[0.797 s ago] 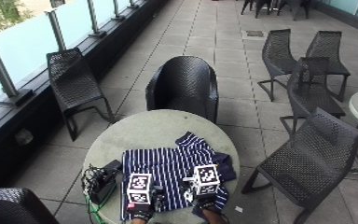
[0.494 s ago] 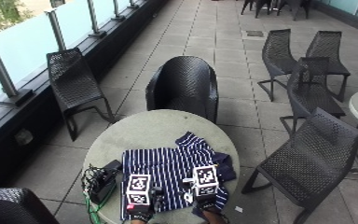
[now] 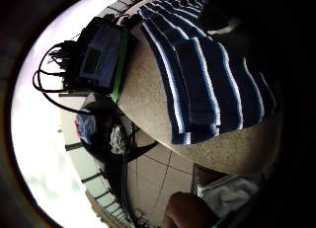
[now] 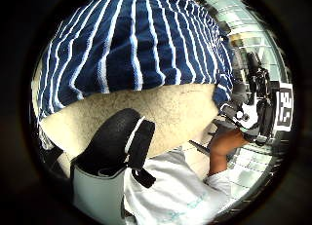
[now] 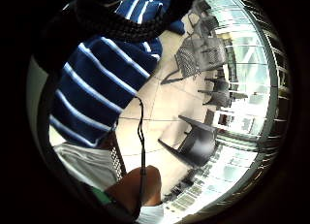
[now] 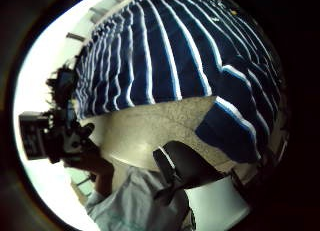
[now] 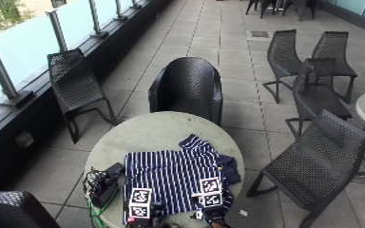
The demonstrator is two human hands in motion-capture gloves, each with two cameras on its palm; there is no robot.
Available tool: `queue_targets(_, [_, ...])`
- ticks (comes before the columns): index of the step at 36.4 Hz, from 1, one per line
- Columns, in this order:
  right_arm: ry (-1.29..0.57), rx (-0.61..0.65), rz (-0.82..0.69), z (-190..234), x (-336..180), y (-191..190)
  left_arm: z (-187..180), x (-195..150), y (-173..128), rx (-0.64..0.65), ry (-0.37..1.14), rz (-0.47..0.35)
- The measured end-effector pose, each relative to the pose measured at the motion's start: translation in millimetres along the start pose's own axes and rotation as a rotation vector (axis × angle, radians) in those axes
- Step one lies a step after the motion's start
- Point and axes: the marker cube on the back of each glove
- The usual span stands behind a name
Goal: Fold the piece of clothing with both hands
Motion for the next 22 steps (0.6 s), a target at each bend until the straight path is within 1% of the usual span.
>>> queue_targets(3, [-0.012,-0.045,0.021,18,10,-7,12,-1,1,0.032,0.011,0.007])
queue_targets(7, [-0.055,-0.048,0.056,25,28,-11,29,-9,-8,0.164,0.07,0.003])
queue_targets(10, [-0.063,-0.012,0.055,26,36,-14,33,-16,-15,0.278,0.064,-0.005])
queue_targets(13, [-0.062,0.079,0.027,30,41,-22,25,-15,-21,0.422,0.076,0.0])
queue_targets(15, [-0.051,0.136,0.009,32,43,-27,18,-16,-24,0.493,0.054,-0.003])
queue_targets(17, [-0.028,0.18,-0.005,35,46,-30,13,-19,-24,0.525,0.014,-0.006])
queue_targets(19, [0.007,0.207,-0.031,33,49,-28,9,-18,-20,0.523,0.001,0.012])
queue_targets(21, [0.036,0.19,-0.077,25,52,-18,-2,-23,-16,0.537,-0.05,0.038])
queue_targets(22, [0.042,0.157,-0.105,19,54,-11,-9,-27,-14,0.545,-0.083,0.055])
